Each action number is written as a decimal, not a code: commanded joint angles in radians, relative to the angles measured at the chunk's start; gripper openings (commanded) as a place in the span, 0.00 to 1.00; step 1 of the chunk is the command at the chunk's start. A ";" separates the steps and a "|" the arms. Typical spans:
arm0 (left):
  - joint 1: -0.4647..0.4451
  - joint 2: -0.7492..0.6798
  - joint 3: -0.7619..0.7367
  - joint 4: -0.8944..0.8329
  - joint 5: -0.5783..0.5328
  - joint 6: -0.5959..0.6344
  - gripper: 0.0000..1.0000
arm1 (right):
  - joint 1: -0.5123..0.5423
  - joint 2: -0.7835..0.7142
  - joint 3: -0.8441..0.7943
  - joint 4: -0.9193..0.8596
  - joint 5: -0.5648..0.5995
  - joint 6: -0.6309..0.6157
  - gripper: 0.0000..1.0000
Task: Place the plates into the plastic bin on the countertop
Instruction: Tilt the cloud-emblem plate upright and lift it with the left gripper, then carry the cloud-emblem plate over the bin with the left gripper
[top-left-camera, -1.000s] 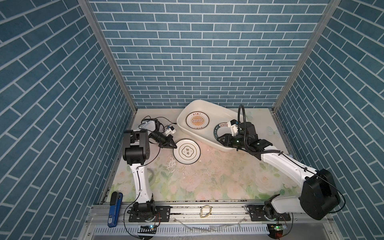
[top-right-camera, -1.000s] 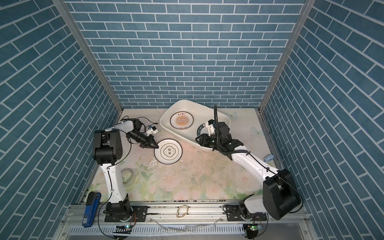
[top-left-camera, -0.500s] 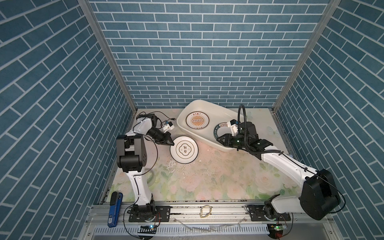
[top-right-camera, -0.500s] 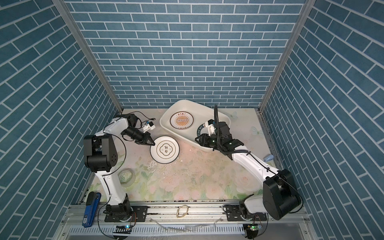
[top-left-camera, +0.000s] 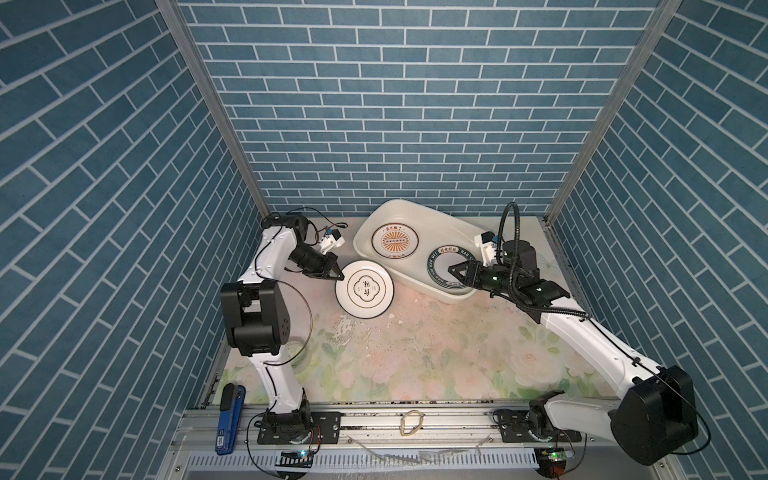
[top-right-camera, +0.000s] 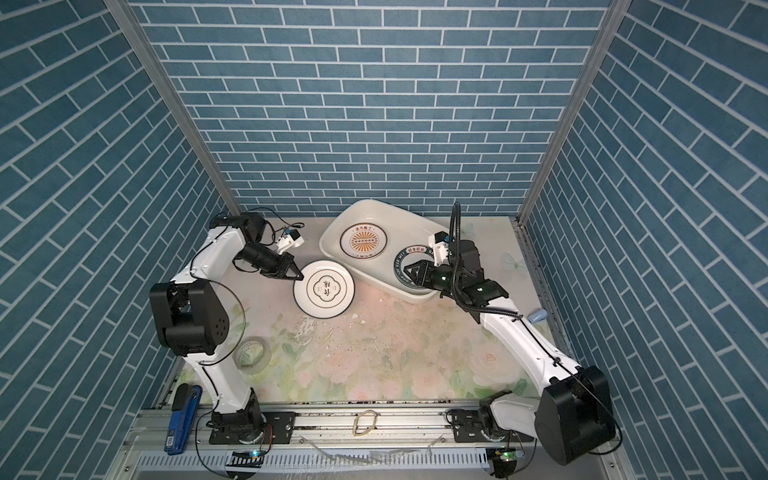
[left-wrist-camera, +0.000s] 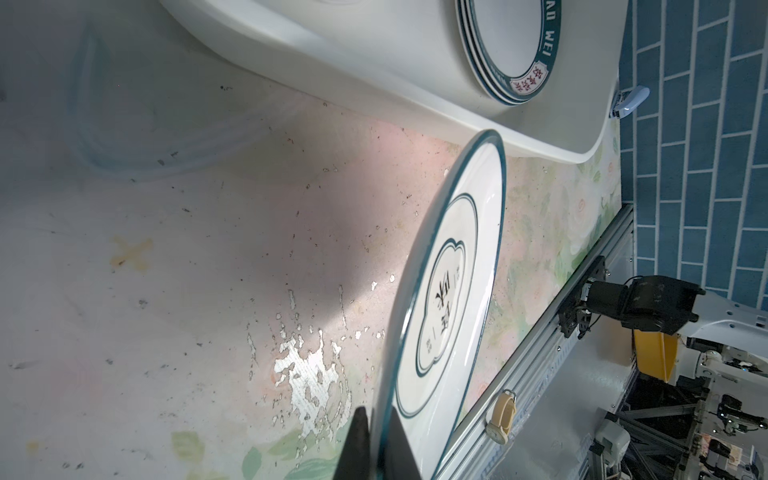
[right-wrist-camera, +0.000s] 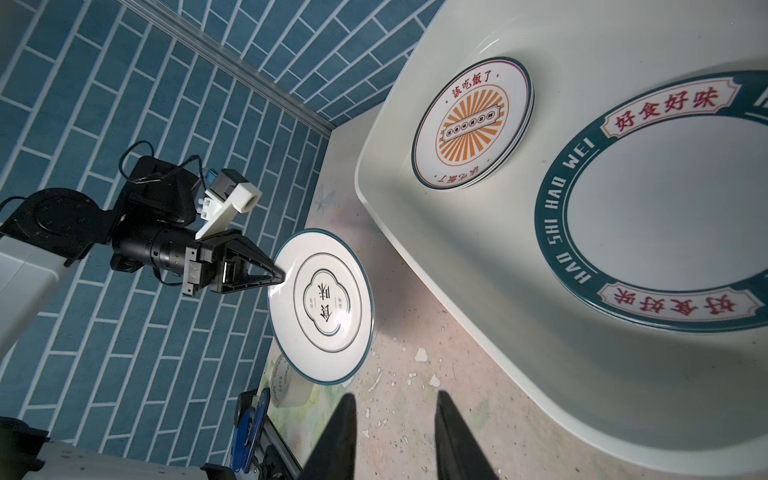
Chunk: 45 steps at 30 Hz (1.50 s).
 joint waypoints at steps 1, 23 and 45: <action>-0.005 -0.028 0.084 -0.054 0.056 -0.036 0.00 | -0.017 -0.030 -0.024 -0.018 -0.032 -0.016 0.33; -0.261 0.311 0.727 -0.039 0.008 -0.185 0.00 | -0.069 -0.177 -0.060 -0.155 -0.009 -0.022 0.32; -0.375 0.483 0.654 0.442 -0.015 -0.487 0.00 | -0.104 -0.220 -0.050 -0.257 0.034 -0.016 0.32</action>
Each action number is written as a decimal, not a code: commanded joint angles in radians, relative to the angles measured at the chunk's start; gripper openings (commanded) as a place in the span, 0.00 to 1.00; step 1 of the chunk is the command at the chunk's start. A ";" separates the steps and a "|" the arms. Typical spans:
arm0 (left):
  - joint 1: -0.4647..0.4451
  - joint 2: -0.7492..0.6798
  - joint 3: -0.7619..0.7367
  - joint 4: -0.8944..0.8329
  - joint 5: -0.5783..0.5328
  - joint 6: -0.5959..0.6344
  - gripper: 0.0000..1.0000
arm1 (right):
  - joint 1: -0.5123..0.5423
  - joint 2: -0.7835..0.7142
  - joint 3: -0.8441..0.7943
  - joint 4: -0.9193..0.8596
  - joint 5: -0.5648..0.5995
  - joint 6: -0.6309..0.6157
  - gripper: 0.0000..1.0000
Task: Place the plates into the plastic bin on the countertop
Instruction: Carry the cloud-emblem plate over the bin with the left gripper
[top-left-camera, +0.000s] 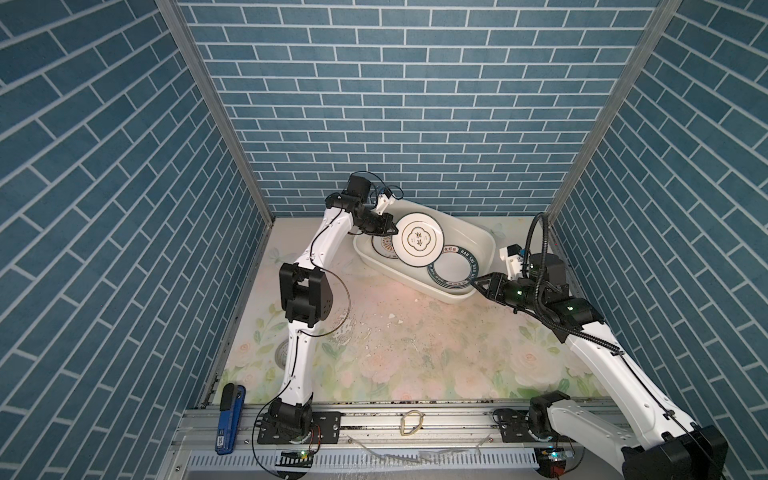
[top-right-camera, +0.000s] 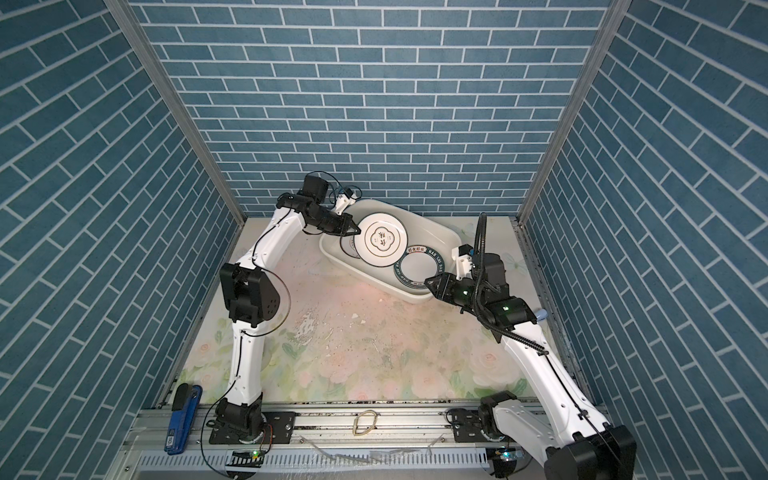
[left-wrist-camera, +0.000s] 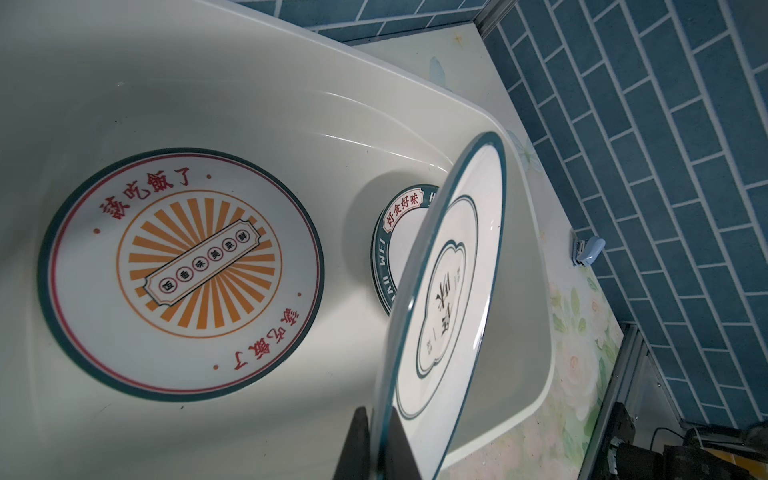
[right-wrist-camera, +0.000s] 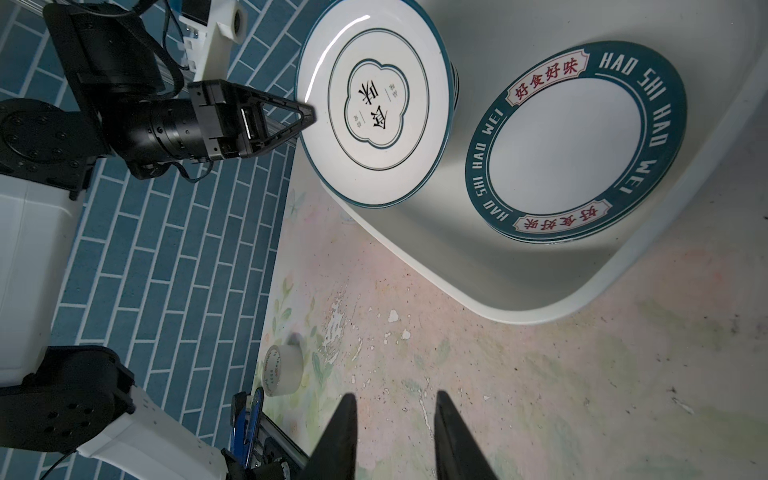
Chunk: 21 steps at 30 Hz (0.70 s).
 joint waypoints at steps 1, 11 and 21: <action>-0.046 0.053 0.041 0.065 0.012 -0.052 0.00 | -0.005 0.005 -0.003 0.005 0.012 -0.010 0.32; -0.108 0.165 0.102 0.129 0.007 -0.132 0.00 | -0.009 0.042 -0.004 0.013 0.000 -0.009 0.32; -0.141 0.225 0.143 0.164 0.012 -0.184 0.00 | -0.012 0.043 -0.016 0.006 0.000 -0.007 0.32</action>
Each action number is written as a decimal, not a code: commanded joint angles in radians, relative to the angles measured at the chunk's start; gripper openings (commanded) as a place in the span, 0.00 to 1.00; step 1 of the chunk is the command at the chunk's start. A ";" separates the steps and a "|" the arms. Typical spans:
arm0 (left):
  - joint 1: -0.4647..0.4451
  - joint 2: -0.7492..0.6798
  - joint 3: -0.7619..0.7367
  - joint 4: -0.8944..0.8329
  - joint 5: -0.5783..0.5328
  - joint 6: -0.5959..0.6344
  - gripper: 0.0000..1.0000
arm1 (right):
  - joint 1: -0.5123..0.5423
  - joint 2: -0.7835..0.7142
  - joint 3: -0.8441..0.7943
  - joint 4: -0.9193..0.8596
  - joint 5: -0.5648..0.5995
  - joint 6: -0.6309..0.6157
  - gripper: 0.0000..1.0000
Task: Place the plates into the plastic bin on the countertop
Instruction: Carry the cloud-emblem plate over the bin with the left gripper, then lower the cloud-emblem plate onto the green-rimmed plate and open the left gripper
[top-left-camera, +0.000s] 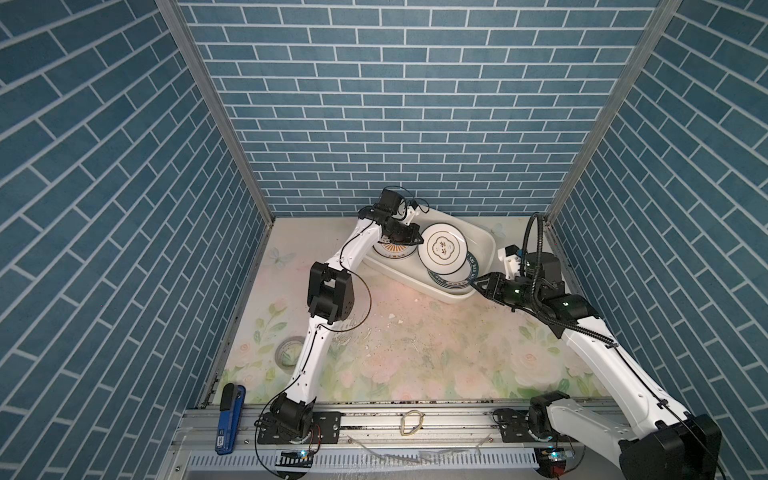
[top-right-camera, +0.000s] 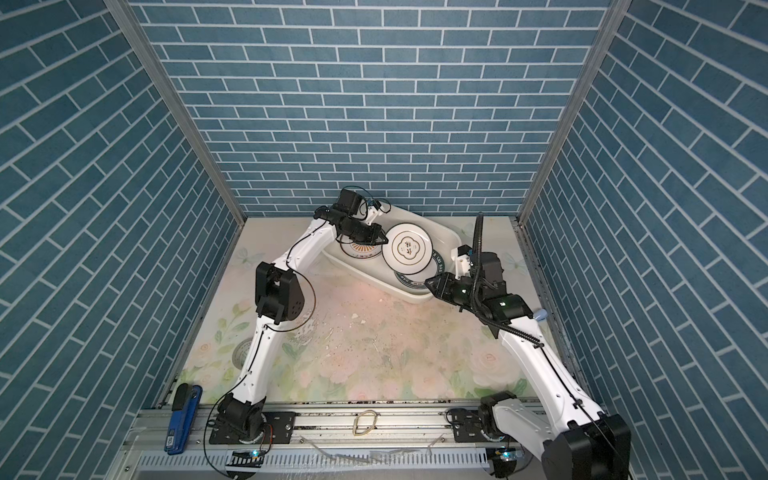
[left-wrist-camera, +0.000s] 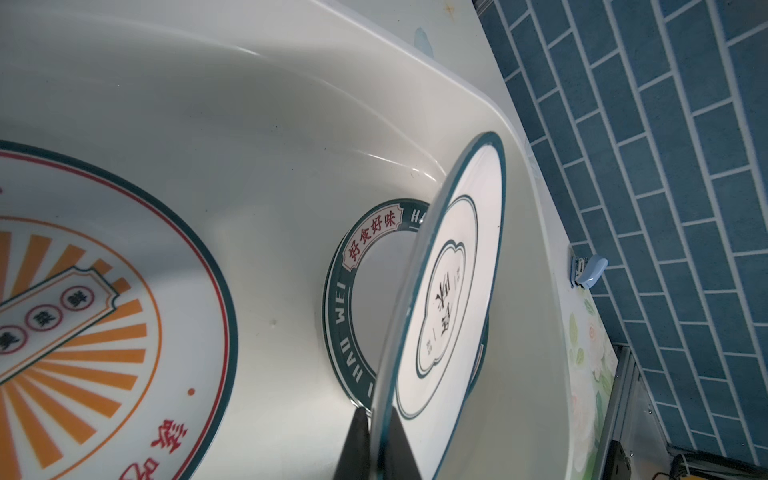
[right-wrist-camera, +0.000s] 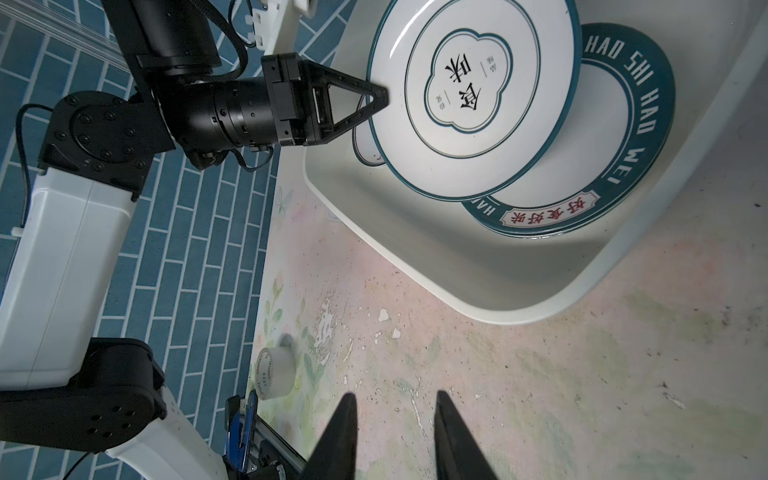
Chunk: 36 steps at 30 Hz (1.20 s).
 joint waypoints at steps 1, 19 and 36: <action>-0.016 0.044 0.025 0.031 0.024 -0.028 0.00 | -0.006 -0.001 -0.016 0.004 0.000 -0.007 0.32; -0.061 0.096 0.047 0.053 0.018 -0.048 0.00 | -0.015 0.010 -0.048 0.035 -0.012 -0.005 0.32; -0.076 0.107 0.035 0.054 0.004 -0.048 0.07 | -0.025 0.008 -0.073 0.053 -0.020 -0.002 0.32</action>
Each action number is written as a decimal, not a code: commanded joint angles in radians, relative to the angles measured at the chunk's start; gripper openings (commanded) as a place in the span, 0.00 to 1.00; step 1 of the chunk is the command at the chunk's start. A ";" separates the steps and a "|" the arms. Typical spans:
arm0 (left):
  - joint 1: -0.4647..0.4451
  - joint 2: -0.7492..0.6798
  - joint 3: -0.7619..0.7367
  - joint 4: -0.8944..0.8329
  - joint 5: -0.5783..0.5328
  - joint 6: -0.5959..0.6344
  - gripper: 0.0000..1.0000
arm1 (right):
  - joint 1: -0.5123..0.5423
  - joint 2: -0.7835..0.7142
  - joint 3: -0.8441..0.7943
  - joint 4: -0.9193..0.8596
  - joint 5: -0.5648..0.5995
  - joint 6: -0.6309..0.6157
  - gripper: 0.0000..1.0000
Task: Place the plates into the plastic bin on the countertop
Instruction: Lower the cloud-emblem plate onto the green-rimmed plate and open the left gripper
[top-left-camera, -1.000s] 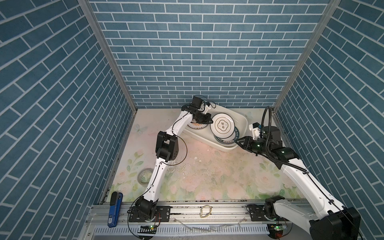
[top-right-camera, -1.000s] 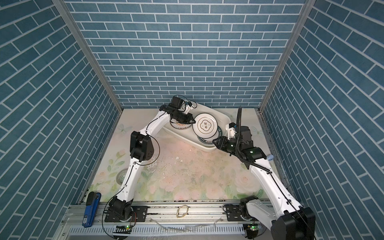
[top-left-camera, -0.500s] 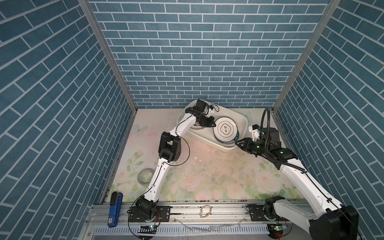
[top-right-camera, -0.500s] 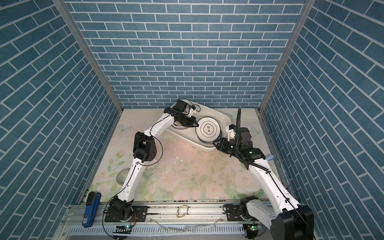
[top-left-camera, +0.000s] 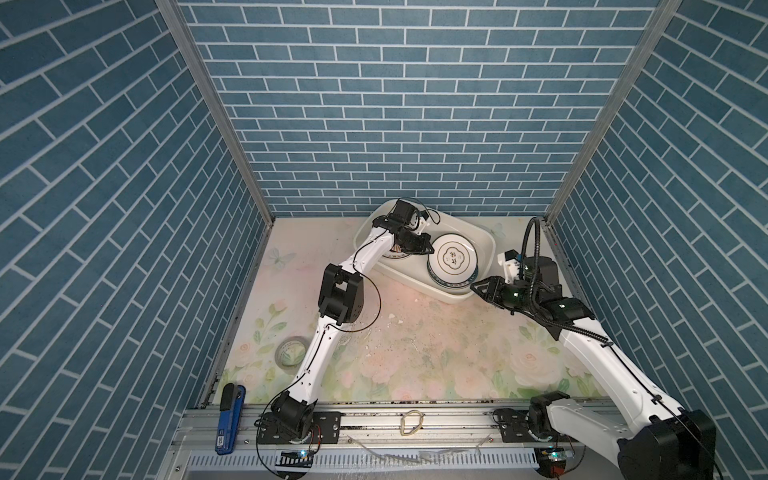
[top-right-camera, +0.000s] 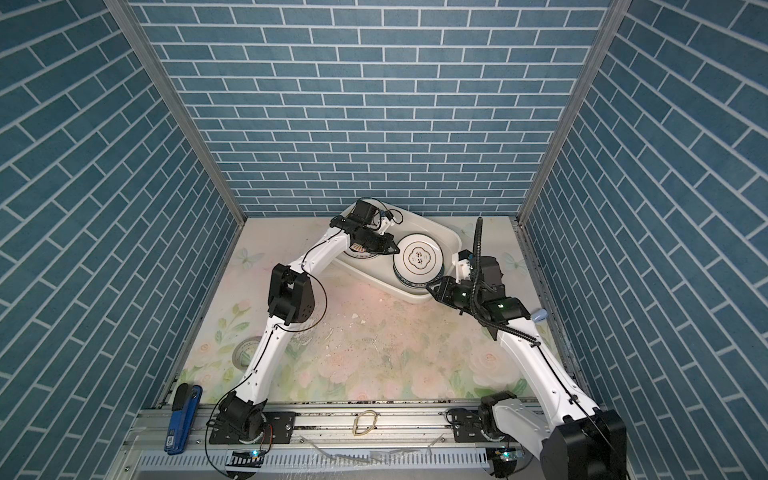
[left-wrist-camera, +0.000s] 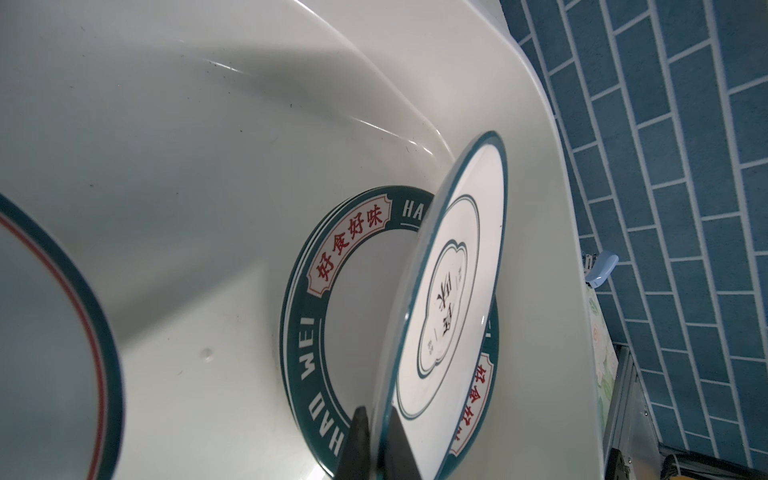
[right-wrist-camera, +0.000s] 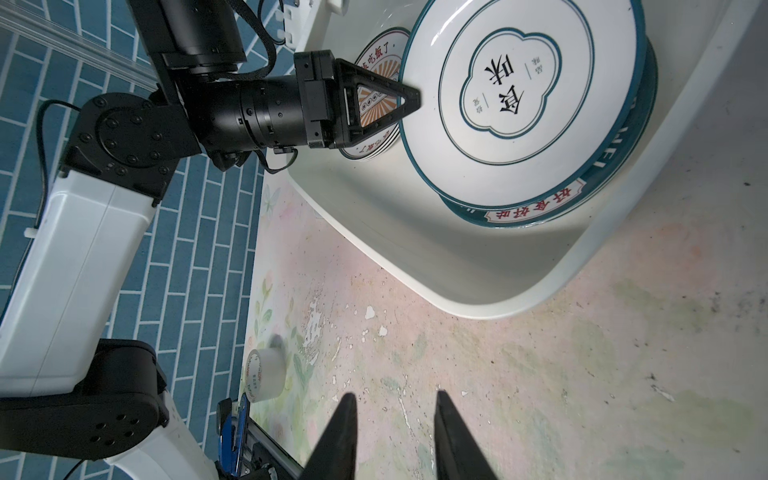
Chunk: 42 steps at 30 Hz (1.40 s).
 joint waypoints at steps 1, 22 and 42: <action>-0.015 0.016 0.017 0.004 0.003 0.011 0.08 | -0.006 -0.001 -0.013 0.016 -0.012 -0.002 0.32; -0.016 0.015 -0.002 -0.027 -0.017 0.041 0.28 | -0.015 0.007 -0.027 0.046 -0.013 0.004 0.32; -0.017 0.004 -0.023 -0.061 -0.040 0.084 0.60 | -0.025 0.018 -0.039 0.084 -0.026 0.008 0.32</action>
